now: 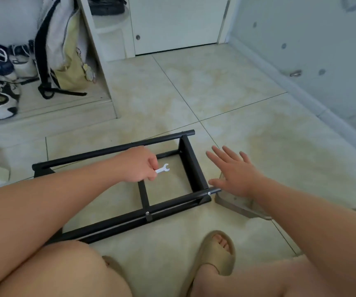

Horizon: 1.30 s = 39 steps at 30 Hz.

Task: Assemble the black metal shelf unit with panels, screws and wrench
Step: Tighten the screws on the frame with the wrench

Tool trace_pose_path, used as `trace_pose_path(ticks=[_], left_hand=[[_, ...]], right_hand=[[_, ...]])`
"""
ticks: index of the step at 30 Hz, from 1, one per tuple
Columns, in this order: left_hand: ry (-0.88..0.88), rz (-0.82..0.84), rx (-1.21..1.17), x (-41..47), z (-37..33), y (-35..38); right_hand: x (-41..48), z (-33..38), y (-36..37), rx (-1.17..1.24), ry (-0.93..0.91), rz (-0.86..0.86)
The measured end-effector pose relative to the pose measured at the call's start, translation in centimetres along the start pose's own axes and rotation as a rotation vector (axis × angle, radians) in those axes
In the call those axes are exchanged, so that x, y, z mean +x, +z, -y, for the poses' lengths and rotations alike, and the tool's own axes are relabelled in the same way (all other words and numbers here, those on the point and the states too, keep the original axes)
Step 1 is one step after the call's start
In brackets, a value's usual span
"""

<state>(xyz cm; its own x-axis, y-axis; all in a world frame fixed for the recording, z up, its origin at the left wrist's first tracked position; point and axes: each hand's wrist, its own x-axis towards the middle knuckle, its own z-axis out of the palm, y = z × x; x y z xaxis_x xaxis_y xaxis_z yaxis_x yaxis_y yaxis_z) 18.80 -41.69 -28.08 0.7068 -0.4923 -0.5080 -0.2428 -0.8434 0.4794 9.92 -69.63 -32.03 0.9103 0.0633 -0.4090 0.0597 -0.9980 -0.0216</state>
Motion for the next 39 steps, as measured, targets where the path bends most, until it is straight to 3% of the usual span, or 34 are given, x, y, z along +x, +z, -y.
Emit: trace_pose_path(ticks=[5, 9, 15, 26, 31, 39], left_hand=[[0.095, -0.016, 0.111, 3.3, -8.5, 1.1], [0.126, -0.044, 0.117, 8.2, -12.3, 4.5], [0.173, 0.04, 0.133, 15.6, -15.0, 11.6], [0.251, 0.227, 0.291, 24.8, -16.5, 20.9], [0.247, 0.267, 0.293, 24.6, -15.2, 20.9], [0.135, 0.1, 0.299, 19.6, -10.8, 13.8]], right_hand=[[-2.8, -5.3, -2.3, -0.01, 0.111, -0.012], [-4.2, -9.8, 0.2, -0.029, 0.205, 0.015], [-3.3, -14.0, 7.1, 0.059, 0.285, 0.143], [0.3, -17.4, 17.1, 0.095, 0.233, 0.287], [0.5, -17.2, 17.8, 0.096, 0.213, 0.294], [0.8, -14.4, 12.3, 0.044, 0.165, 0.191]])
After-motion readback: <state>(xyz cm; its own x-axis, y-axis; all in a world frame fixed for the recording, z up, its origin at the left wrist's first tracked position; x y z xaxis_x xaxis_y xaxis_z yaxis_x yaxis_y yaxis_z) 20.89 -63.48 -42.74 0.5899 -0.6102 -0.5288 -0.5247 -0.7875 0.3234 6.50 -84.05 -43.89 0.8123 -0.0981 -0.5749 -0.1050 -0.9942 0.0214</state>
